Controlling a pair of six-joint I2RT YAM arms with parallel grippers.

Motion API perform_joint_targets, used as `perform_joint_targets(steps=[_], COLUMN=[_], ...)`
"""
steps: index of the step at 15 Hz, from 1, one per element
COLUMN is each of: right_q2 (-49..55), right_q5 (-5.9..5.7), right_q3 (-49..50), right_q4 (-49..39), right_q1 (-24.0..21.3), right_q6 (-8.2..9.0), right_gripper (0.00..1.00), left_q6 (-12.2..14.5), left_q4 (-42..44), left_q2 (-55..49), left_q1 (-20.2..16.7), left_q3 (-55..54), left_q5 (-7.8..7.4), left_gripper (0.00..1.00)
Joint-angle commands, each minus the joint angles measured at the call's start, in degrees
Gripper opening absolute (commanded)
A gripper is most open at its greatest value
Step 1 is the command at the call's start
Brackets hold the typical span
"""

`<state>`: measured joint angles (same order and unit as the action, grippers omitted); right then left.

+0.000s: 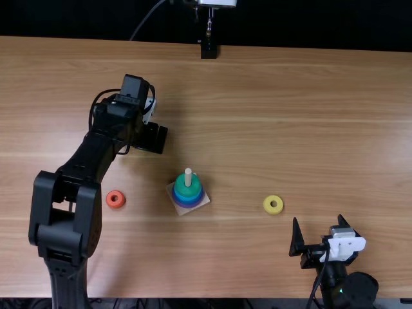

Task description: Build the Hanoi tower: stack the rings onto the peg from bottom to top in this color order: purple, dark blue, light blue, dark green, light green, yellow, orange.

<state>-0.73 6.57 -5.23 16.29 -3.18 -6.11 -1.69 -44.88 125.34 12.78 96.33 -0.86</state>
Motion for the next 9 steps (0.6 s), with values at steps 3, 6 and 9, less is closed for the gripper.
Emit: perform_joint_targets(steps=[3, 6, 9], right_q2=[0.7, 0.7, 0.7], right_q5=[-0.35, -0.35, -0.35], right_q3=[4.1, 4.1, 4.1], right_q4=[2.2, 2.2, 2.2], right_q1=[-0.9, -0.9, -0.9], right_q6=[-0.32, -0.32, -0.32], right_gripper=[1.00, 1.00, 1.00], left_q6=[0.4, 4.5, 4.9], left_q4=[-1.9, -3.4, -3.3], left_q2=[2.4, 2.4, 2.4], left_q1=[0.2, 0.2, 0.3], left_q3=[3.1, 3.2, 3.2], left_q5=[-0.82, -0.72, -0.72], left_gripper=[1.00, 0.91, 0.60])
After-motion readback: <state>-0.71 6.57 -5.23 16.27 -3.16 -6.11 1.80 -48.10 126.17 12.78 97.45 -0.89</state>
